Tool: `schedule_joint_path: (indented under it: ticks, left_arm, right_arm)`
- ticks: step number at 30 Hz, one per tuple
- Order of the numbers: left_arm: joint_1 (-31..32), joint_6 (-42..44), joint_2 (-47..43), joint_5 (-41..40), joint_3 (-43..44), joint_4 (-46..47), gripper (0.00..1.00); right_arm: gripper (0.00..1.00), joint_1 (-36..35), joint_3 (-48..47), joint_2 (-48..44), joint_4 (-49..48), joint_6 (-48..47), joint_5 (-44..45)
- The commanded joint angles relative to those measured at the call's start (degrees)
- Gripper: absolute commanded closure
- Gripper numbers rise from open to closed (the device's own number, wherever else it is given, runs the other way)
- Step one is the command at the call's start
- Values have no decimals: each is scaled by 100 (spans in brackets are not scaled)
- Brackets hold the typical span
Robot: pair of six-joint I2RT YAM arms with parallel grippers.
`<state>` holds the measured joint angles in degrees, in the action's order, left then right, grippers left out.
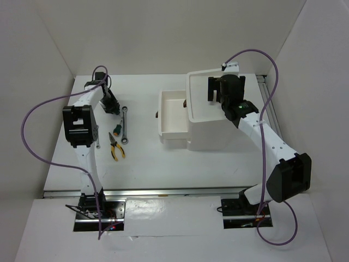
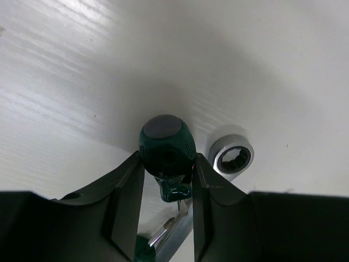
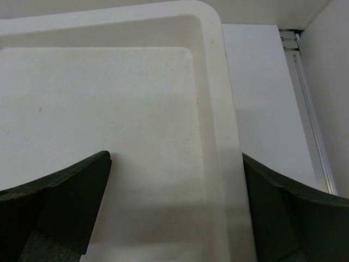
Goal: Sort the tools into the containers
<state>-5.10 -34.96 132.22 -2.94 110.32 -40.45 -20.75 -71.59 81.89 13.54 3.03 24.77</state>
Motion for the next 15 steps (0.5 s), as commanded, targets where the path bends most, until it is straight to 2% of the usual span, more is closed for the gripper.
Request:
schedule_joint_path:
  ticks: [1, 4, 6, 10, 12, 15]
  left_arm:
    - [-52, -99, -876, 293, -220, -96, 100]
    - [114, -160, -2004, 295, -861, 668, 100]
    - [369, -108, -2794, 460, -916, 1002, 100]
    - [747, -318, -3369, 1531, -916, 1363, 100]
    - [1194, -449, -3527, 1586, -916, 1443, 100]
    - [1932, -546, -3528, 1253, -916, 1785, 100]
  right_arm:
    - [0, -394, 409, 451, 1177, 594, -895]
    - [0, -394, 409, 451, 1230, 594, -895]
    - [0, -394, 409, 451, 1230, 594, -895]
    - [0, -394, 409, 451, 1230, 594, -843]
    - [0, -394, 409, 451, 1230, 594, -843]
    - [0, -394, 409, 451, 1230, 594, -843]
